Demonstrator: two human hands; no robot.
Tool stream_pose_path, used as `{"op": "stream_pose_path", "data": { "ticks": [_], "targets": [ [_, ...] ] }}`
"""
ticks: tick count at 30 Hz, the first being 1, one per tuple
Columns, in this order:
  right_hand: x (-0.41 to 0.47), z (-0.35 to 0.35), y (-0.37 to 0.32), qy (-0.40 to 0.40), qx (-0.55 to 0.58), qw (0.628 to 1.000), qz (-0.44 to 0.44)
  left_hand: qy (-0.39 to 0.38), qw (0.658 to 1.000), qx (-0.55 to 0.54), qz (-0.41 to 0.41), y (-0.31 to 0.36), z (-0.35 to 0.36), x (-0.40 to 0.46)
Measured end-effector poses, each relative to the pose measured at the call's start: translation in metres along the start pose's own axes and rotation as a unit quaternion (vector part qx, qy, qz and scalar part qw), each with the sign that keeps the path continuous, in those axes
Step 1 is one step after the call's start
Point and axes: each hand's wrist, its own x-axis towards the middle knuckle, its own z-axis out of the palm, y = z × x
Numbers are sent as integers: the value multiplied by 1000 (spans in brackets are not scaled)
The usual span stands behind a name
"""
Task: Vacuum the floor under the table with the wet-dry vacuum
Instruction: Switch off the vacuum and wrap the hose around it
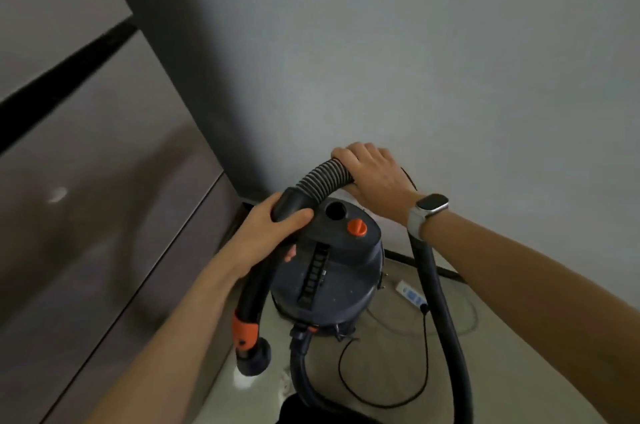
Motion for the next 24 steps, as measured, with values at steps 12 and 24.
{"op": "stream_pose_path", "data": {
  "ticks": [12,24],
  "targets": [
    [-58,117,4,-101,193,886,410,167,980,-104,9,-58,-40,-28],
    [-53,188,26,-195,42,898,392,161,962,-203,-82,-119,-63,-10]
  ]
}}
